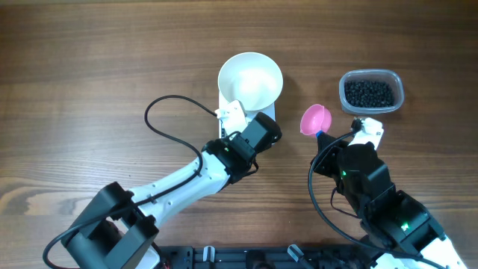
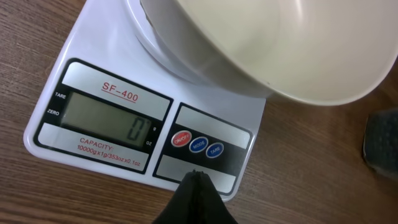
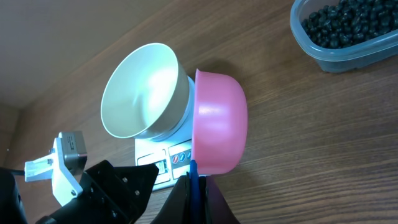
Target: Scoop item into bowl and weigh 150g on scale
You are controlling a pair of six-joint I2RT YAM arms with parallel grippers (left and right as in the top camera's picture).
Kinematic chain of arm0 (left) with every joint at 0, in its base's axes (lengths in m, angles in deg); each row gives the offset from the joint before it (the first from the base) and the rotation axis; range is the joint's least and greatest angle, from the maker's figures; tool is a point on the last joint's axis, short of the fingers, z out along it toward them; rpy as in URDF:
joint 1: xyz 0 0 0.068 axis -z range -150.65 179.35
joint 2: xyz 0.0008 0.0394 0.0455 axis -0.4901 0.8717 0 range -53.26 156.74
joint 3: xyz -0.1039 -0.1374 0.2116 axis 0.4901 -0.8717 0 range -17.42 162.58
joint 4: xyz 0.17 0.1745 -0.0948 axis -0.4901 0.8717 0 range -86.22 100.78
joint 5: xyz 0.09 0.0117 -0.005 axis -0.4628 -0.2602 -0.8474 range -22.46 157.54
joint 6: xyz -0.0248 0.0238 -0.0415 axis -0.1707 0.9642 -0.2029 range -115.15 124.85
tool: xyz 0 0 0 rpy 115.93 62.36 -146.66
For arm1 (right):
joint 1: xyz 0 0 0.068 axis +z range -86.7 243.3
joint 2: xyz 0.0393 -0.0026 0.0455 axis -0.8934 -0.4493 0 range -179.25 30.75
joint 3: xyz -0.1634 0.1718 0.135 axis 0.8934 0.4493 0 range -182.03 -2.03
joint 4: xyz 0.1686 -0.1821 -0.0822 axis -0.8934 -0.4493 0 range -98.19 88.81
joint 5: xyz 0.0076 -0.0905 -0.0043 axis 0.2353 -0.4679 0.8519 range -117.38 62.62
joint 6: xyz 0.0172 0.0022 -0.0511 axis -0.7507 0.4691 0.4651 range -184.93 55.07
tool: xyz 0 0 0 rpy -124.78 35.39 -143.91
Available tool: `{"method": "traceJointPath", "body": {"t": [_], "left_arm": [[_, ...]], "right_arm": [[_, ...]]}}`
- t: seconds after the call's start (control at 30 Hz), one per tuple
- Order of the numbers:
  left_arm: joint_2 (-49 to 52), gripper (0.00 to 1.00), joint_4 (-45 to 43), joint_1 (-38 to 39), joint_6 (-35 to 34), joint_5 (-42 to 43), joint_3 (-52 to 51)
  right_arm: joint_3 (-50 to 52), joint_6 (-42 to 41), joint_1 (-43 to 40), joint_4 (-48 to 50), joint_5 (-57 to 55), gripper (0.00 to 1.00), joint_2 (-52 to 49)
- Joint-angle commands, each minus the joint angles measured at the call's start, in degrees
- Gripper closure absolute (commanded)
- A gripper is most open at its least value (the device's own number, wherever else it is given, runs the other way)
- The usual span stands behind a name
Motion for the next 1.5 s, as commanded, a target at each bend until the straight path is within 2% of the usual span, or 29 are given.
{"method": "traceJointPath", "body": {"t": [0.0,0.23,1.1,1.27,1.47], "left_arm": [[1.0,0.96,-0.2,1.3,-0.6,0.0,-0.2],[1.2,0.96,-0.2,1.8,-0.6,0.0,-0.2],[5.4,0.96,-3.7,1.8,-0.6,0.0,-0.2],[7.0,0.96,-4.6,1.8,-3.7,0.0,-0.2],[7.5,0.96,-5.2,1.8,-3.8,-0.3,-0.2]], "right_arm": [[-0.7,-0.5,-0.2,0.1,0.7,0.96,0.6],[-0.7,-3.0,-0.2,0.1,0.6,0.96,0.6],[-0.7,-2.9,-0.2,0.1,-1.5,0.96,-1.8],[-0.7,-2.9,-0.2,0.1,-2.2,0.96,-1.8],[-0.7,-3.0,-0.2,2.0,-4.8,0.96,-1.8]]}}
